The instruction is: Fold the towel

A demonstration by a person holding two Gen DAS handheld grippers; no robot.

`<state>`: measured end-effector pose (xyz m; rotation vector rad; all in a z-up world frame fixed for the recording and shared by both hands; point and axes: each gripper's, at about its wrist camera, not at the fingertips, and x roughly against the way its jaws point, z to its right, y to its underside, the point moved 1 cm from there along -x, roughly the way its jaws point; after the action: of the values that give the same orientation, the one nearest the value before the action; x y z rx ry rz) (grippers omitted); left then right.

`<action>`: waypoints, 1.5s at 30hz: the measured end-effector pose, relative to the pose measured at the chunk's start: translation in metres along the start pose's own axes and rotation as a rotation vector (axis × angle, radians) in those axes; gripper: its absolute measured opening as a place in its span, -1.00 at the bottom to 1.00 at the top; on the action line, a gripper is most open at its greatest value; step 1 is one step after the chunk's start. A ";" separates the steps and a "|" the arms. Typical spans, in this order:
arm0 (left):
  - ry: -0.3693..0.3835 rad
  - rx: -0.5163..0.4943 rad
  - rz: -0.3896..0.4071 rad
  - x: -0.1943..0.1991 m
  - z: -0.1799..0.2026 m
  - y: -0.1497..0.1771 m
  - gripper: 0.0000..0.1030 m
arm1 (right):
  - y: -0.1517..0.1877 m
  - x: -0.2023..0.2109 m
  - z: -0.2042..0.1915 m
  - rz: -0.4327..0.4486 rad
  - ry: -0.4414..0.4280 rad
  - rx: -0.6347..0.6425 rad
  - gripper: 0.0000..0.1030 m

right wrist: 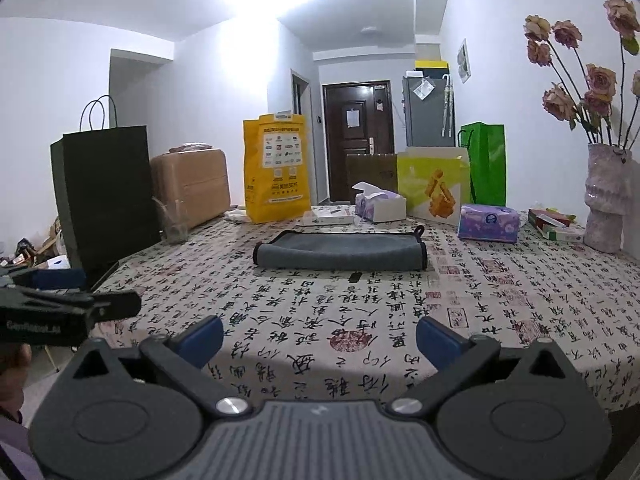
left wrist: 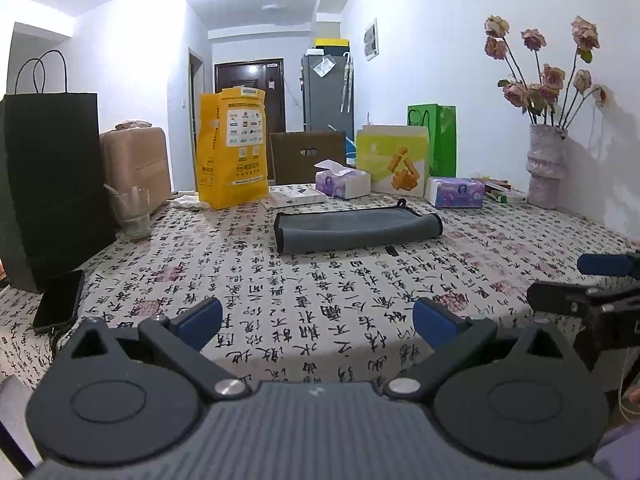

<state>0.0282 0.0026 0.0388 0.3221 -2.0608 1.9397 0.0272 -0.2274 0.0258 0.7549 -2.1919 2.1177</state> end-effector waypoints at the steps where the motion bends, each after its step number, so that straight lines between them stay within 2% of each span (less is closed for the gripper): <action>1: 0.002 -0.001 0.000 0.001 0.000 0.001 1.00 | 0.000 0.001 0.000 0.001 0.002 -0.004 1.00; 8: 0.004 0.023 -0.020 0.003 -0.002 0.013 1.00 | 0.004 0.010 0.002 0.027 0.012 -0.034 1.00; 14: -0.010 0.078 -0.023 0.010 -0.010 0.021 1.00 | 0.011 0.016 0.000 0.011 0.001 -0.030 1.00; 18: -0.016 0.067 -0.029 0.016 -0.013 0.027 1.00 | 0.017 0.024 -0.008 0.014 -0.026 -0.012 1.00; 22: -0.022 0.062 0.001 0.023 -0.012 0.027 1.00 | 0.020 0.029 -0.010 0.015 -0.006 -0.014 1.00; 45: -0.013 0.057 0.002 0.022 -0.010 0.027 1.00 | 0.021 0.026 -0.005 0.005 0.001 -0.027 1.00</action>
<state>-0.0012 0.0155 0.0224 0.3467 -2.0168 2.0059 -0.0048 -0.2320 0.0155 0.7474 -2.2196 2.0855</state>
